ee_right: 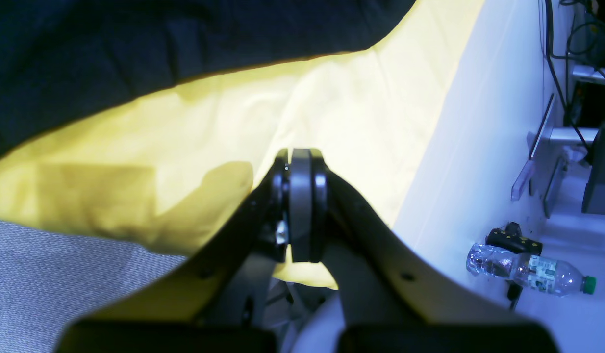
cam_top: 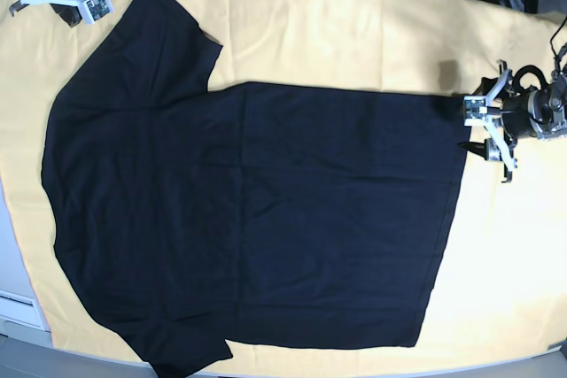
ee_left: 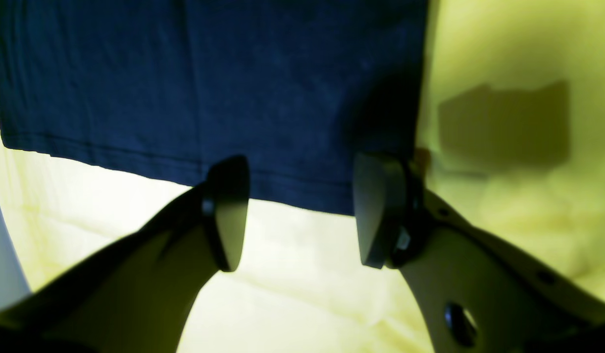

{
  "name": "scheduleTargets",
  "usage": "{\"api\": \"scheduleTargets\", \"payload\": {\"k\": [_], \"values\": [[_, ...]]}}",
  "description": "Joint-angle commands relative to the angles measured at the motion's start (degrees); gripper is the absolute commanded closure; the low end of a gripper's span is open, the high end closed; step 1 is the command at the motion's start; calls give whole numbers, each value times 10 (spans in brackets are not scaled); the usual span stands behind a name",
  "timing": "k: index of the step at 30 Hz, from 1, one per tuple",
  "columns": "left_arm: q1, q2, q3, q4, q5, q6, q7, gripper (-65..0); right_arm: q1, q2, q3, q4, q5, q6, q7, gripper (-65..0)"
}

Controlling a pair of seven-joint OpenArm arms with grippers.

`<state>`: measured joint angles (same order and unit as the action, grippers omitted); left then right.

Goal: Fold the T-shirt properly
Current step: 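Close the left gripper on the hem corner of the shirt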

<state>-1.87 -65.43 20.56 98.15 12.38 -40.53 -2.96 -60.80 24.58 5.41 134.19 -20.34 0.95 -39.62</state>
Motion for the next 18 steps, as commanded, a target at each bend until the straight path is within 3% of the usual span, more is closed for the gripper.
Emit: {"api": "scheduleTargets", "payload": {"k": [1,18], "values": [[2,-14,-7,4,-5,5,-4,-347,-6,3,4,8,-7,-7,4,0],[68,-22,-7,3,50,13,-4,-347,-6,3,4,8,-6,-7,4,0]]}}
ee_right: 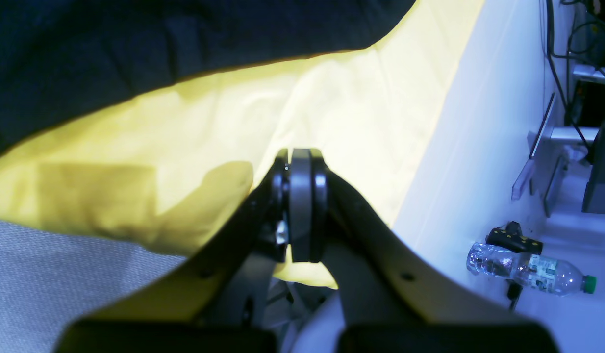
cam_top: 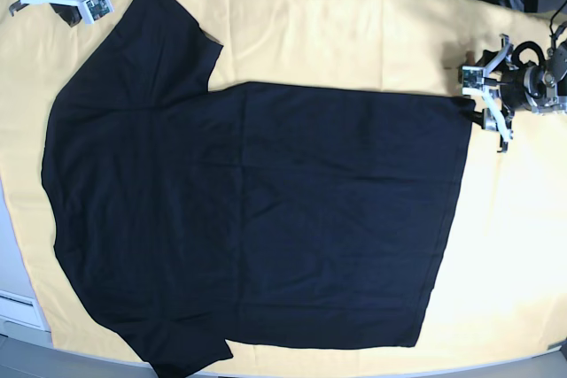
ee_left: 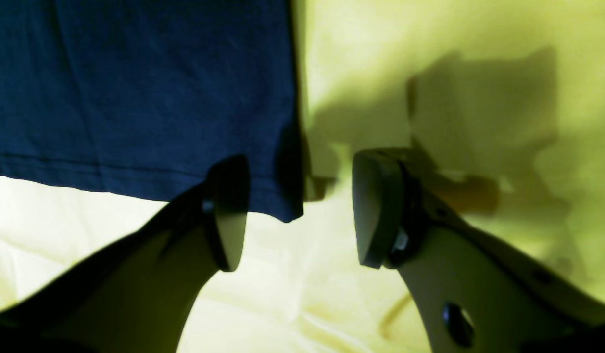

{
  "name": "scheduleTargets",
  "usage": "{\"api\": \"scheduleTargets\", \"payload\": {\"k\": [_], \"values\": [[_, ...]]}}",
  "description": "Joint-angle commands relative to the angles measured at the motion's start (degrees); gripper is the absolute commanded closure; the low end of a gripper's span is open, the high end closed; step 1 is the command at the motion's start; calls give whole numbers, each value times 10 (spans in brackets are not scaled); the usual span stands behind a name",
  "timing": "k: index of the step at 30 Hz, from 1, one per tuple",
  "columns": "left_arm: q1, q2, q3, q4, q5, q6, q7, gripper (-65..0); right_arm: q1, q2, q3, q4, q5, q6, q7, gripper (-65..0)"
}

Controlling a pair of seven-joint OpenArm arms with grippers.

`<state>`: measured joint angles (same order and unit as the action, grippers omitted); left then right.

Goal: Fold the T-shirt properly
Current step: 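Close the left gripper on the hem corner of the shirt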

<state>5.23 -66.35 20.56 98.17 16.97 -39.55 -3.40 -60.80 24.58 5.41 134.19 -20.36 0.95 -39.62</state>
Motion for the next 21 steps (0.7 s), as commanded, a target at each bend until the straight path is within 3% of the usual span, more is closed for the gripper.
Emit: {"api": "scheduleTargets", "payload": {"k": [1,21], "values": [[-3,-13,-7,3,4,13,0,-347,-6,3,4,8,-6,-7,4,0],[-31,-13,-7,3,25,19,5,-347,-6,3,4,8,-6,-7,4,0]]}}
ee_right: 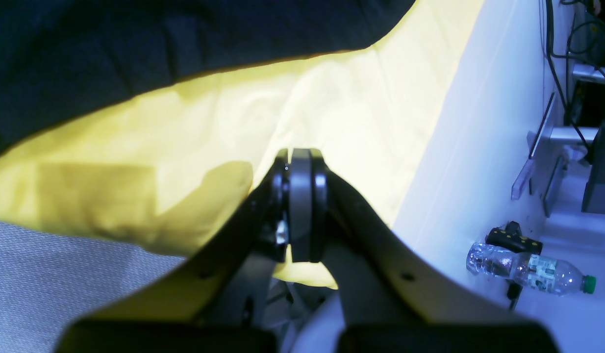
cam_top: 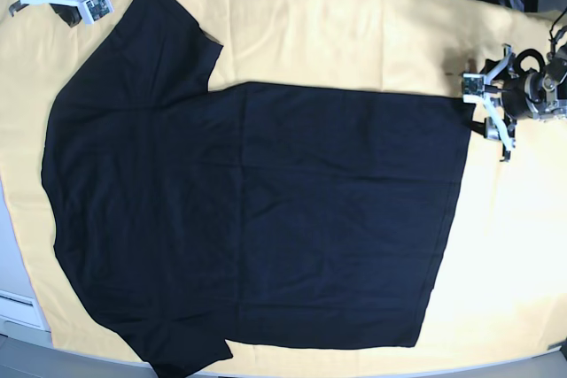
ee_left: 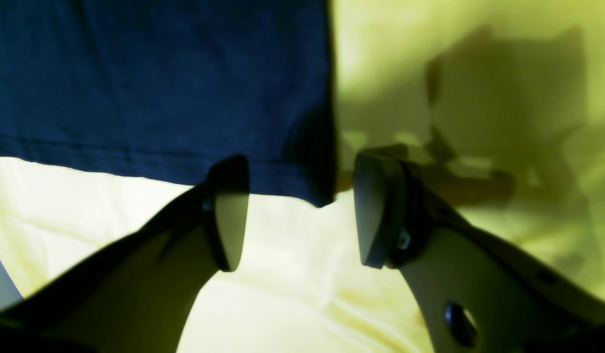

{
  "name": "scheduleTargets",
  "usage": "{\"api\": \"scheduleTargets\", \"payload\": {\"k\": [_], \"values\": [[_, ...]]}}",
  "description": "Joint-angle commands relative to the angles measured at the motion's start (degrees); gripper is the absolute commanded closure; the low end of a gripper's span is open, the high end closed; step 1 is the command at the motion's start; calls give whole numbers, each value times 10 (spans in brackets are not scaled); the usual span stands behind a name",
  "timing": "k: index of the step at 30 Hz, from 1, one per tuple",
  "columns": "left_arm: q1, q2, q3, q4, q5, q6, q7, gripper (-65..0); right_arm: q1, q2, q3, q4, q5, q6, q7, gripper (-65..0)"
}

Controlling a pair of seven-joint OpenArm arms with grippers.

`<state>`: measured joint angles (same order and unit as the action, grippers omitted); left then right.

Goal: Fold the T-shirt properly
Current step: 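Close the left gripper on the hem corner of the shirt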

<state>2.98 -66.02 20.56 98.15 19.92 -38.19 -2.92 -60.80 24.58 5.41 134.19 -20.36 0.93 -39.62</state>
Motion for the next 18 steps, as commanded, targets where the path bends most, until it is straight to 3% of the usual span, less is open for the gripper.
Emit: {"api": "scheduleTargets", "payload": {"k": [1,11,18], "values": [[-10,-16,-7,3,-5,5,0,-347,-6,3,4,8,-6,-6,4,0],[-9,-15,-7,-1,-41,-10,-1,-347,-6,3,4,8,-6,-6,4,0],[-10,16,-7,-46,-41,-8,-15,-347,-6,3,4,8,-6,-7,4,0]]}}
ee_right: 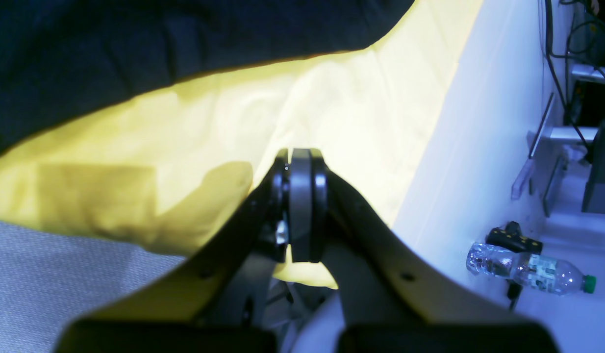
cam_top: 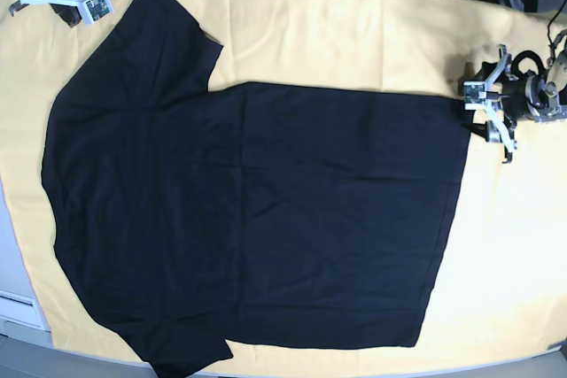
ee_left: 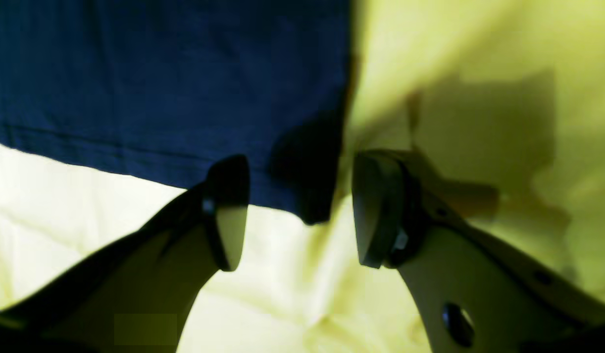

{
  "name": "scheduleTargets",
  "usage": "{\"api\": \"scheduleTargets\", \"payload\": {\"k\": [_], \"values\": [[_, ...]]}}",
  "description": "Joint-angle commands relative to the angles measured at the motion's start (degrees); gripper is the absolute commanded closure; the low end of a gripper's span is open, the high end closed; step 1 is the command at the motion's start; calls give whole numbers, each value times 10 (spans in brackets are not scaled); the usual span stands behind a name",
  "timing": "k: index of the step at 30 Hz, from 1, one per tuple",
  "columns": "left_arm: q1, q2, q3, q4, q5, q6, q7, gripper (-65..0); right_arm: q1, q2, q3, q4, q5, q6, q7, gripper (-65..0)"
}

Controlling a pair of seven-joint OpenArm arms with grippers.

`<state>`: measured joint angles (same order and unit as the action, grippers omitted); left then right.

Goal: Fold the T-shirt properly
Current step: 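Close the left gripper on the hem corner of the shirt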

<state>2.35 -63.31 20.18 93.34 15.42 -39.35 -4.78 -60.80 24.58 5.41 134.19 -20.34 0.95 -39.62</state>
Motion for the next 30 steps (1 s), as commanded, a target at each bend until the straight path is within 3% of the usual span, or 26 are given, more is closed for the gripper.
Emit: {"api": "scheduleTargets", "payload": {"k": [1,9,11,14,16,25,30], "values": [[-3,-7,-3,-1,4,4,1,-347,-6,3,4,8,-6,-7,4,0],[-25,1,-4,9,6,3,4,-332,-6,3,4,8,-6,-7,4,0],[-37,1,-4,11,6,-1,6,-271,-6,3,4,8,-6,-7,4,0],[-44,1,-4,11,4,-4,6,-85,-6,3,4,8,-6,-7,4,0],[-45,1,-4,11,-7,-6,6,-14,-6,3,4,8,-7,-7,4,0],[-44,-22,-4,61,-11,-6,10,0,-6,3,4,8,-6,-7,4,0],[-44,-49,-4,115,-11,-6,50,0,-6,3,4,8,-6,-7,3,0]]}}
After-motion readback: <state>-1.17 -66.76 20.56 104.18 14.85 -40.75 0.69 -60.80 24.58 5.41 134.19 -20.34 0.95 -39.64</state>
